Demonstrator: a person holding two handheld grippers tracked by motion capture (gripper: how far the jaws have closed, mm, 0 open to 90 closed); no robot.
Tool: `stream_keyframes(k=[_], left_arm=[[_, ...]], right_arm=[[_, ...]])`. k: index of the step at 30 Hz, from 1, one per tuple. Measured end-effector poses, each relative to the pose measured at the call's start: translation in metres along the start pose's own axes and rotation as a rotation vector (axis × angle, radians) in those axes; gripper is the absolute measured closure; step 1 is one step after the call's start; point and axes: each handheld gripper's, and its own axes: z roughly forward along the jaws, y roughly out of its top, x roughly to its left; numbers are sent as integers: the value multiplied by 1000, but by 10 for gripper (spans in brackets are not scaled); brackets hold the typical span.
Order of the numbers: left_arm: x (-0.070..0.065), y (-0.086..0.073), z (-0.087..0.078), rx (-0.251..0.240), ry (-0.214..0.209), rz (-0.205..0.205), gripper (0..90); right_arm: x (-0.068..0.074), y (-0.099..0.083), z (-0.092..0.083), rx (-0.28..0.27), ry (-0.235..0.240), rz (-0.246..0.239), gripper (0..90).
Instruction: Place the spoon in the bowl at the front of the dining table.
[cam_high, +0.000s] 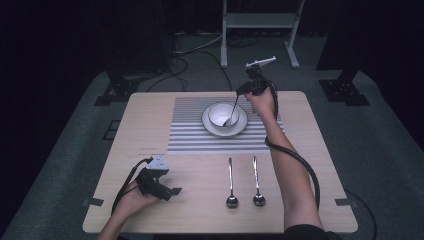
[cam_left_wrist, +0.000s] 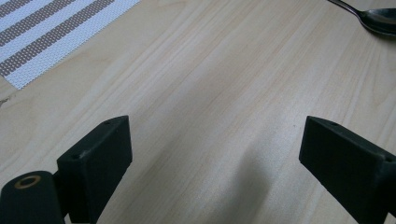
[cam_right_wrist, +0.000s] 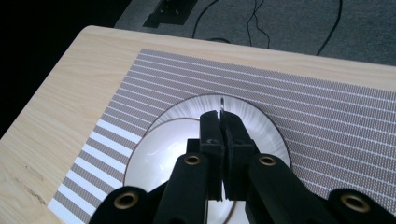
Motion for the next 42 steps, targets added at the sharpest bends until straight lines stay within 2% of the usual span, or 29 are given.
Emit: stream_keyframes(k=[8,12,15,18,21,29,42], left_arm=[[0,1,0,-1,1,-3,84],[1,1,1,1,1,-6,84],[1,2,0,-3,1,-9,84],[2,2,0,-7,6,-11,84],[2,2,0,-8,8,-14,84],[2,2,-1,-6,15,-11,84],[4,0,-2,-11,19,-15,84]], right_arm=[[-9,-5,0,37,0,7,834],[-13,-6,0,69,-16,-3,797],[-14,-7,1,88,-6,-4,754],[-15,-9,2,99,-18,-20,744],[-21,-13,3,118,-15,-17,717],[-31,-24,4,139,-5,-12,680],[-31,-28,2,157,-4,-34,648]])
